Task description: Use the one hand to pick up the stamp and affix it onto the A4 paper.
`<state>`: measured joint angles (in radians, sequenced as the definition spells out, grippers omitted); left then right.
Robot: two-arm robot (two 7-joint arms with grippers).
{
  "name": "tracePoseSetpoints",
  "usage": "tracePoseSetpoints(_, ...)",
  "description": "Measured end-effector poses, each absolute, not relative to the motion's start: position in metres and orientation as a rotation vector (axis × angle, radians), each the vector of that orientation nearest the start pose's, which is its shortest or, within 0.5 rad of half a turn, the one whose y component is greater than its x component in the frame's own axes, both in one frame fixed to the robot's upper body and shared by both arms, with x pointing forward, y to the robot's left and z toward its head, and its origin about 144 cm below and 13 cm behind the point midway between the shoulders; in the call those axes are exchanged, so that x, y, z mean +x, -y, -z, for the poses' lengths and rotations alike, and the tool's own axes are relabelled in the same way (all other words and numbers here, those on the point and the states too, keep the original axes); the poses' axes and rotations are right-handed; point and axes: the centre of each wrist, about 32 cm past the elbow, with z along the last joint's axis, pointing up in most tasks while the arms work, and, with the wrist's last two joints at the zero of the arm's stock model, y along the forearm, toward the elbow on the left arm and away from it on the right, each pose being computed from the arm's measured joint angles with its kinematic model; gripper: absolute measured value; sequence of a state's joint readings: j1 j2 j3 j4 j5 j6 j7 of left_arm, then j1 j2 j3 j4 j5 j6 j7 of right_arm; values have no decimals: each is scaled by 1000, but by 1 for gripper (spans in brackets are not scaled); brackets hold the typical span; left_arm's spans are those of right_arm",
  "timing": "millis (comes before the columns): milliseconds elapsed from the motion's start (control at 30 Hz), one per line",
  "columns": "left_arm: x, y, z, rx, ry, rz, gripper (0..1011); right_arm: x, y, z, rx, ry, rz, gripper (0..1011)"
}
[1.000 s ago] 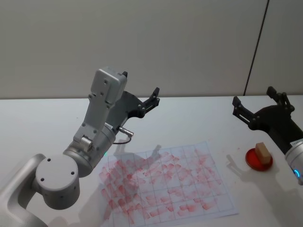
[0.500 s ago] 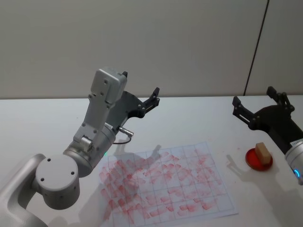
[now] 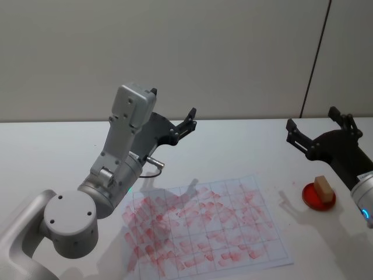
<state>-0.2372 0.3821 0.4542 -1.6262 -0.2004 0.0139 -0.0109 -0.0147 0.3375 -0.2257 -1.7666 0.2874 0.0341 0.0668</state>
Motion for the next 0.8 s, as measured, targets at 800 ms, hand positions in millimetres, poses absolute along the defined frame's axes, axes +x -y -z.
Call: tracePoseSetpoints(800,492,-198,-1204,61,268,-1124,1002,437,251,-1178,-113,-105,1350,1001)
